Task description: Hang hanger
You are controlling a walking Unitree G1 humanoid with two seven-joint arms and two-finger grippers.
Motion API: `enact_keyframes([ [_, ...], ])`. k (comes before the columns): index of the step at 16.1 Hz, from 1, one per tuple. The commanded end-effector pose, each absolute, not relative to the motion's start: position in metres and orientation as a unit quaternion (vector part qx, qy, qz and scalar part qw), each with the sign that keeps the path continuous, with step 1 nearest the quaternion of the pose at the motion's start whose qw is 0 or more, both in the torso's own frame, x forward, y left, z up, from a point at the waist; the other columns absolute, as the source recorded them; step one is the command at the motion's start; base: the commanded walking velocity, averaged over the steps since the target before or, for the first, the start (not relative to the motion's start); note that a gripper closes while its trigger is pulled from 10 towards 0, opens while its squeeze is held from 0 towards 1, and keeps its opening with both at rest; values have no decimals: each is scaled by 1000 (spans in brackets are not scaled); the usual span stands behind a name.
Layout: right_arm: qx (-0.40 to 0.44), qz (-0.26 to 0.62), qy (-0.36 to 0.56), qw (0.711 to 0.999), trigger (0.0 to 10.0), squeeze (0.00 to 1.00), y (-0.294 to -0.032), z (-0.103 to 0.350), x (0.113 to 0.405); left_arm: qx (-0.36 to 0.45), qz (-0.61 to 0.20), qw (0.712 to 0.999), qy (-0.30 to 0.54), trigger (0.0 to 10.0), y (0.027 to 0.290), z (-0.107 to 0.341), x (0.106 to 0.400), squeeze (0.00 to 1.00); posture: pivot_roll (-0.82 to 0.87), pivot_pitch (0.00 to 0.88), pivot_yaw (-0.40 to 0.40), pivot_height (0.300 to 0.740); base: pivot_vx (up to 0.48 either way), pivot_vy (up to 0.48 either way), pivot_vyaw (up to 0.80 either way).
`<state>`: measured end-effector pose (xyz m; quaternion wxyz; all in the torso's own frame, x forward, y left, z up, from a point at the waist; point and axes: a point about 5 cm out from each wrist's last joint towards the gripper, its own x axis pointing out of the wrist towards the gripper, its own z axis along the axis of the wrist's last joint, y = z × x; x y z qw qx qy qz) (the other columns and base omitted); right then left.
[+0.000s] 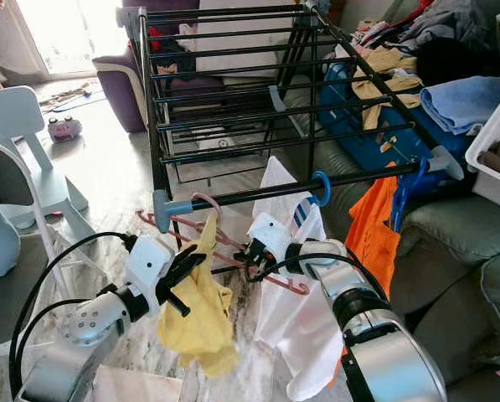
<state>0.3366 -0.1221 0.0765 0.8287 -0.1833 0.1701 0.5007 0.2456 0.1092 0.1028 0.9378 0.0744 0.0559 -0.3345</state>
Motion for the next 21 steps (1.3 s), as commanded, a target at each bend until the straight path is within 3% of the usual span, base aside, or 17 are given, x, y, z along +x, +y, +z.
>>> enact_keyframes([
  [1, -187, 506, 174, 824, 0, 0, -127, 79, 338, 78, -332, 939, 40, 10000, 109, 108, 246, 0, -80, 0, -25, 740, 0, 0, 0],
  [6, -180, 508, 192, 820, 0, 0, -134, 75, 335, 79, -337, 937, 41, 10000, 107, 107, 246, 0, -86, 0, -22, 740, 0, 0, 0],
  [8, -169, 457, 189, 852, 1294, 0, -139, 78, 341, 80, -331, 939, 40, 10000, 110, 106, 246, 0, -85, 0, -26, 740, 0, 0, 0],
  [9, -149, 423, 172, 877, 0, 0, -139, 82, 345, 79, -323, 942, 40, 10000, 112, 106, 246, 0, -83, 0, -31, 740, 0, 0, 0],
  [11, -100, 389, 125, 907, 0, 0, -132, 85, 342, 75, -318, 944, 40, 10000, 113, 104, 246, 0, -84, 0, -31, 740, 0, 0, 0],
  [13, -91, 381, 99, 915, 39, 0, -125, 82, 330, 72, -315, 945, 40, 10000, 111, 104, 245, 0, -84, 0, -24, 740, 0, 0, 0],
  [15, -61, 362, 92, 926, 10000, 0, -117, 76, 307, 65, -305, 949, 37, 10000, 113, 105, 246, 0, -91, 0, -9, 740, 0, 0, 0],
  [17, -52, 336, 80, 937, 10000, 0, -115, 72, 285, 57, -286, 956, 34, 10000, 118, 106, 249, 0, -110, 0, 5, 740, 0, 0, 0],
  [21, -41, 282, 72, 956, 10000, 0, -125, 79, 272, 68, -264, 962, 27, 10000, 119, 103, 253, 0, -120, 0, 13, 740, 0, 0, 0],
])
